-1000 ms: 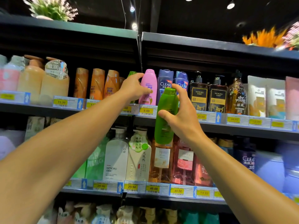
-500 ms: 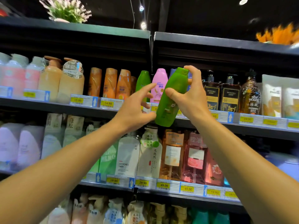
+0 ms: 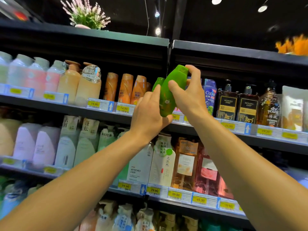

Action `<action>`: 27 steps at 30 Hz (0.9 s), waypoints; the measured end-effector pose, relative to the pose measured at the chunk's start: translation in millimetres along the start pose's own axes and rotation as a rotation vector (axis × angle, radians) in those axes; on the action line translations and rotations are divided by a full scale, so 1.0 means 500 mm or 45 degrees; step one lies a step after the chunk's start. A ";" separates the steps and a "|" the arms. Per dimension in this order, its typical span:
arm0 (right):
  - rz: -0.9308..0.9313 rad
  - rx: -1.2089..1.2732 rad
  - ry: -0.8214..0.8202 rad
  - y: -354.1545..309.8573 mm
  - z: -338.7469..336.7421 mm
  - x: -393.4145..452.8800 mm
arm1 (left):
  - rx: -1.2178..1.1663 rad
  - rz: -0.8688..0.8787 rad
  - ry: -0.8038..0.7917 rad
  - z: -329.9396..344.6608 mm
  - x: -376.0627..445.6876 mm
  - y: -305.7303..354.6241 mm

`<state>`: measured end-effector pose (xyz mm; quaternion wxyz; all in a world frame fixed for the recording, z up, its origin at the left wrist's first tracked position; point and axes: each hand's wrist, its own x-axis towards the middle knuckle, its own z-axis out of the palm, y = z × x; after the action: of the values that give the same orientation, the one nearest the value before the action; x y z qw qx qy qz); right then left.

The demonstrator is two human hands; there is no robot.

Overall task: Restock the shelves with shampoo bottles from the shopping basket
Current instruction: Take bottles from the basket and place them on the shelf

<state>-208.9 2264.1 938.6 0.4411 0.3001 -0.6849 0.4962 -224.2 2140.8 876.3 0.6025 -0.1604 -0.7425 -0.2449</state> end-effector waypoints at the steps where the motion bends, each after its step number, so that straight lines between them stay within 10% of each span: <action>1: -0.006 0.018 -0.038 -0.002 -0.004 0.000 | -0.005 -0.001 -0.005 -0.003 0.008 -0.004; 10: -0.189 -0.531 -0.098 0.114 -0.050 -0.046 | -0.157 -0.256 0.267 -0.012 0.108 -0.035; 17: -0.411 -1.142 -0.283 0.206 -0.054 -0.100 | -0.167 -0.409 0.125 0.027 0.134 -0.032; 27: -0.449 -1.188 -0.230 0.220 -0.051 -0.104 | 0.143 -0.451 -0.164 0.053 0.137 -0.028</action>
<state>-272.2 2322.6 848.8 0.5442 0.2237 -0.8081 0.0274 -268.6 2140.2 936.8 0.5092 -0.0086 -0.8086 -0.2946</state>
